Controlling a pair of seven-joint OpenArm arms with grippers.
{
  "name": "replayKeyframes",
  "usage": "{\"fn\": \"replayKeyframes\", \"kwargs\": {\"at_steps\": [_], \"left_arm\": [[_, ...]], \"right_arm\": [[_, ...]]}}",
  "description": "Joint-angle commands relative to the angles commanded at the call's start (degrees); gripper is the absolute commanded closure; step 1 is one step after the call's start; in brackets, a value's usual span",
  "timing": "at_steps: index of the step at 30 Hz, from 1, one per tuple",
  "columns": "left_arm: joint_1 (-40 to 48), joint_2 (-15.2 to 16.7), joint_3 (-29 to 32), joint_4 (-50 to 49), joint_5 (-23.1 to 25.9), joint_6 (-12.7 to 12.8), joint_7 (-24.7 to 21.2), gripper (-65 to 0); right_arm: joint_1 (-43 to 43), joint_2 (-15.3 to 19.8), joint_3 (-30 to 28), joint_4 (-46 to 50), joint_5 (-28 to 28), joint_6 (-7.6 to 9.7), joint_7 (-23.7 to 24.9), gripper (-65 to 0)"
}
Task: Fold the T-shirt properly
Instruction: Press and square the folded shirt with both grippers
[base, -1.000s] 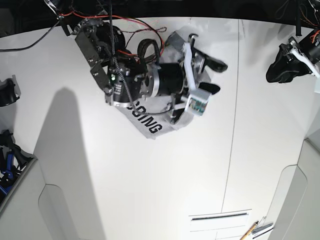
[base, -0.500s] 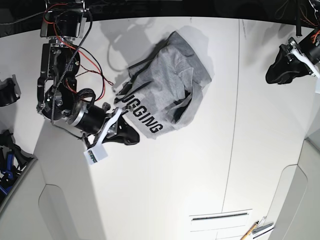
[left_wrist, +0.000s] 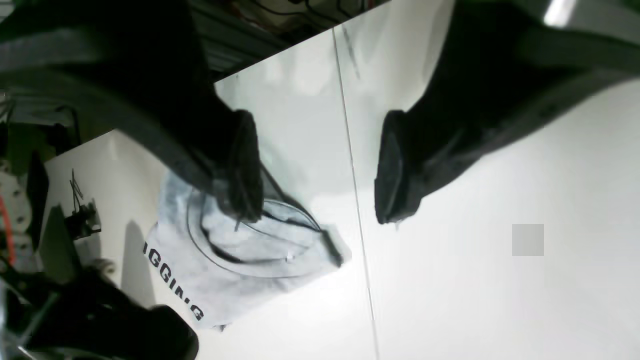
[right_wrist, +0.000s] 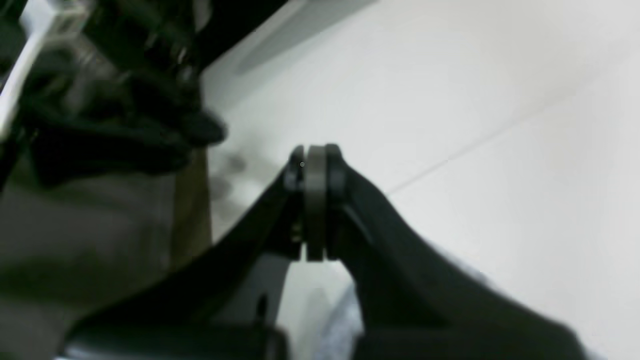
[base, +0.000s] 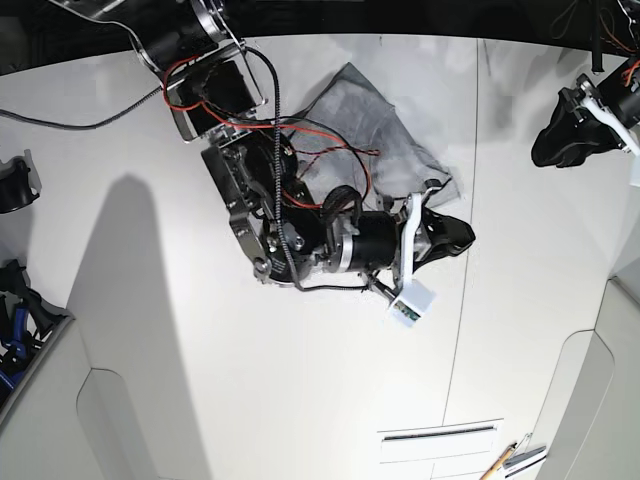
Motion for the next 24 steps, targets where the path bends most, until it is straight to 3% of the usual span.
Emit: {"fn": "replayKeyframes", "kwargs": {"at_steps": [5, 8, 11, 15, 18, 24], "left_arm": [[0.0, 0.0, 0.0, 0.1, -1.2, 0.0, 0.3, -38.3], [0.0, 0.0, 0.6, 2.0, -6.4, 0.0, 4.2, -20.3], [0.0, 0.0, 5.2, 4.8, -6.4, 0.0, 6.3, -0.8], [-0.5, 0.0, 18.1, 6.7, -6.3, 0.0, 5.9, 0.0], [-2.7, 0.3, 27.5, 6.7, -1.2, 0.0, 2.2, 0.0], [-7.5, 7.9, 40.5, 6.6, 11.3, 0.0, -3.3, 0.0]], "right_arm": [[0.6, 0.1, 4.1, 0.0, -1.9, 0.0, -1.3, 0.0], [0.6, 0.6, 11.6, 0.0, -4.2, 0.0, -1.2, 0.0], [0.6, 3.2, 20.0, 0.0, -4.4, 0.0, 0.7, 0.0], [0.6, 7.4, 25.5, 0.0, -5.5, 0.0, 2.3, 0.0], [0.6, 10.1, 25.5, -0.3, -8.1, 0.0, 4.3, 0.0], [0.7, 11.7, 24.1, -5.5, -8.3, 0.04, 7.6, 0.0]]}}
